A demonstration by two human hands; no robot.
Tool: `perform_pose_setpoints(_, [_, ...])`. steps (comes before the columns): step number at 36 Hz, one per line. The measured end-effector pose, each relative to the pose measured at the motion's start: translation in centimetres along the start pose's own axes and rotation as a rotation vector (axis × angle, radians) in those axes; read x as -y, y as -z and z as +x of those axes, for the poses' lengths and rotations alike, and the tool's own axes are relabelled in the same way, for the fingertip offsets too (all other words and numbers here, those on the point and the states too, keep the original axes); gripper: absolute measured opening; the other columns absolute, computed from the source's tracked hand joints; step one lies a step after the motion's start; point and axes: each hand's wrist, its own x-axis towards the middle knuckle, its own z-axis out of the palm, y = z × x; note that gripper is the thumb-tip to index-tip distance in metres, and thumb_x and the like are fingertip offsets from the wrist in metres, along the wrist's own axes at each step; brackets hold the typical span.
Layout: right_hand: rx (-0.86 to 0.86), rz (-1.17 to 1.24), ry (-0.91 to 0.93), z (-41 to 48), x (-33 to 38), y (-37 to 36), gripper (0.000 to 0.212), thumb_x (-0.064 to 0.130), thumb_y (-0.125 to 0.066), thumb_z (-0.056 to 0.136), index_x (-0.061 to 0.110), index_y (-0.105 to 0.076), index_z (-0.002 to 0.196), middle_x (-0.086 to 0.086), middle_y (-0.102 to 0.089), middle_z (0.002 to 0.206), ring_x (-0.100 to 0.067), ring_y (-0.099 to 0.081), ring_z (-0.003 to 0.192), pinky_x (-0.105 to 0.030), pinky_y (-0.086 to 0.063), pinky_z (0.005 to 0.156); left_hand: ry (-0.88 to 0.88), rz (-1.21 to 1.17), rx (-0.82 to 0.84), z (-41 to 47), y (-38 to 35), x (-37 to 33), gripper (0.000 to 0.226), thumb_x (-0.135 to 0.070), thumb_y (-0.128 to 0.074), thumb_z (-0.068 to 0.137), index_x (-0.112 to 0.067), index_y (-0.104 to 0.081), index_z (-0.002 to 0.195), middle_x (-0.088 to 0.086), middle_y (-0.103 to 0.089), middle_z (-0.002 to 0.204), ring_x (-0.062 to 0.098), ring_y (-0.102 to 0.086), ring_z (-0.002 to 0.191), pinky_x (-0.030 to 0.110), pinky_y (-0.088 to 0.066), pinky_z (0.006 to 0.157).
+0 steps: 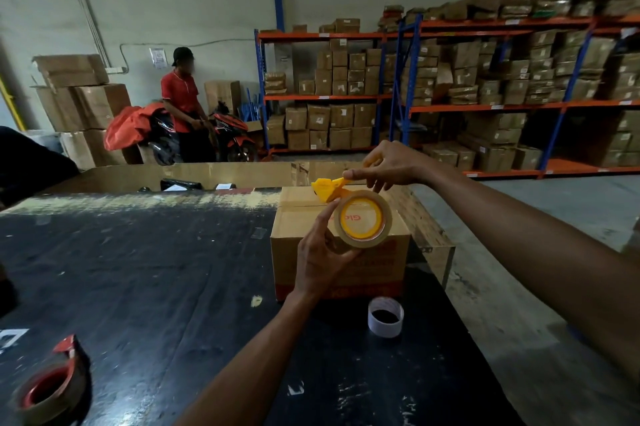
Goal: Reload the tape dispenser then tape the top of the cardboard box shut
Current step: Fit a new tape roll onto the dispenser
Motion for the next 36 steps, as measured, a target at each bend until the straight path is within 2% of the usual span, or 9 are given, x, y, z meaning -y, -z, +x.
perform_pose_setpoints(5, [0.045, 0.035, -0.004, -0.7, 0.1, 0.6, 0.072, 0.078, -0.071, 0.065, 0.013, -0.077, 0.096, -0.007, -0.079, 0.091, -0.019, -0.079, 0.082, -0.038, -0.065, 0.074, 0.007, -0.004, -0.022, -0.2, 0.3, 0.1, 0.101, -0.038, -0.090, 0.075, -0.034, -0.033, 0.157, -0.019, -0.053, 0.144, -0.012, -0.064, 0.103, 0.026, -0.063, 0.084])
perform_pose_setpoints(9, [0.155, 0.033, -0.067, -1.3, 0.1, 0.4, 0.070, 0.070, -0.076, 0.067, 0.016, -0.069, 0.111, -0.006, -0.074, 0.109, -0.021, -0.075, 0.095, -0.041, -0.063, 0.083, 0.011, -0.062, -0.028, 0.1, 0.2, -0.3, 0.098, -0.036, -0.091, 0.076, -0.030, -0.036, 0.157, -0.005, -0.057, 0.150, 0.006, -0.062, 0.127, 0.032, -0.063, 0.094])
perform_pose_setpoints(15, [0.304, -0.081, -0.145, -1.1, -0.8, -1.5, 0.060, 0.032, -0.085, 0.085, 0.024, -0.045, 0.129, -0.004, -0.060, 0.126, -0.015, -0.064, 0.105, -0.026, -0.054, 0.073, 0.019, -0.095, 0.026, 0.8, 0.1, -1.2, 0.094, -0.032, -0.092, 0.076, -0.032, -0.038, 0.154, 0.001, -0.067, 0.140, 0.008, -0.072, 0.112, 0.025, -0.063, 0.091])
perform_pose_setpoints(18, [0.305, -0.050, -0.138, -1.0, -1.3, -1.9, 0.059, 0.023, -0.075, 0.093, 0.019, -0.043, 0.142, -0.002, -0.060, 0.122, -0.014, -0.064, 0.102, -0.024, -0.053, 0.072, 0.025, -0.110, 0.044, 0.7, 0.0, -0.9, 0.095, -0.032, -0.091, 0.077, -0.029, -0.038, 0.156, -0.001, -0.061, 0.148, 0.008, -0.073, 0.113, 0.029, -0.062, 0.095])
perform_pose_setpoints(21, [0.318, -0.049, -0.107, -1.1, -1.4, -2.1, 0.048, 0.018, -0.068, 0.097, 0.017, -0.049, 0.141, -0.004, -0.063, 0.117, -0.014, -0.066, 0.099, -0.025, -0.053, 0.072, -0.011, -0.143, 0.053, 0.4, -0.2, -0.5, 0.096, -0.025, -0.089, 0.080, -0.028, -0.035, 0.159, 0.002, -0.053, 0.157, 0.016, -0.065, 0.132, 0.031, -0.059, 0.103])
perform_pose_setpoints(25, [0.319, -0.019, -0.090, -1.2, -1.5, -1.9, 0.039, 0.015, -0.066, 0.099, 0.019, -0.053, 0.136, -0.004, -0.067, 0.108, -0.014, -0.069, 0.093, -0.027, -0.056, 0.072, -0.013, -0.166, -0.011, -0.1, -0.5, -0.3, 0.092, -0.017, -0.091, 0.079, -0.019, -0.037, 0.153, 0.005, -0.051, 0.156, 0.001, -0.065, 0.127, 0.031, -0.059, 0.102])
perform_pose_setpoints(30, [0.299, 0.057, -0.084, -1.2, -1.8, -1.5, 0.042, 0.011, -0.067, 0.097, 0.021, -0.052, 0.134, -0.007, -0.069, 0.110, -0.020, -0.073, 0.095, -0.034, -0.061, 0.078, -0.074, -0.097, -0.128, 0.1, -0.8, -0.1, 0.058, -0.019, -0.088, 0.079, -0.011, -0.053, 0.123, 0.006, -0.053, 0.137, 0.021, -0.066, 0.119, 0.041, -0.063, 0.092])
perform_pose_setpoints(34, [0.315, 0.077, -0.104, -1.2, -2.1, -1.2, 0.035, 0.011, -0.070, 0.095, 0.020, -0.056, 0.125, -0.012, -0.069, 0.113, -0.028, -0.074, 0.101, -0.041, -0.063, 0.085, -0.127, 0.004, -0.097, 0.5, -0.4, 0.2, 0.035, -0.016, -0.087, 0.082, -0.005, -0.064, 0.106, 0.009, -0.053, 0.137, 0.025, -0.060, 0.129, 0.046, -0.061, 0.097])
perform_pose_setpoints(36, [0.312, 0.083, -0.108, -1.2, -2.2, -1.0, 0.036, 0.010, -0.070, 0.095, 0.018, -0.056, 0.126, -0.012, -0.068, 0.113, -0.027, -0.073, 0.099, -0.040, -0.063, 0.084, -0.149, 0.015, -0.095, 0.6, -0.1, -0.1, 0.027, -0.018, -0.084, 0.084, -0.007, -0.069, 0.103, 0.010, -0.056, 0.137, 0.022, -0.059, 0.131, 0.040, -0.059, 0.101])
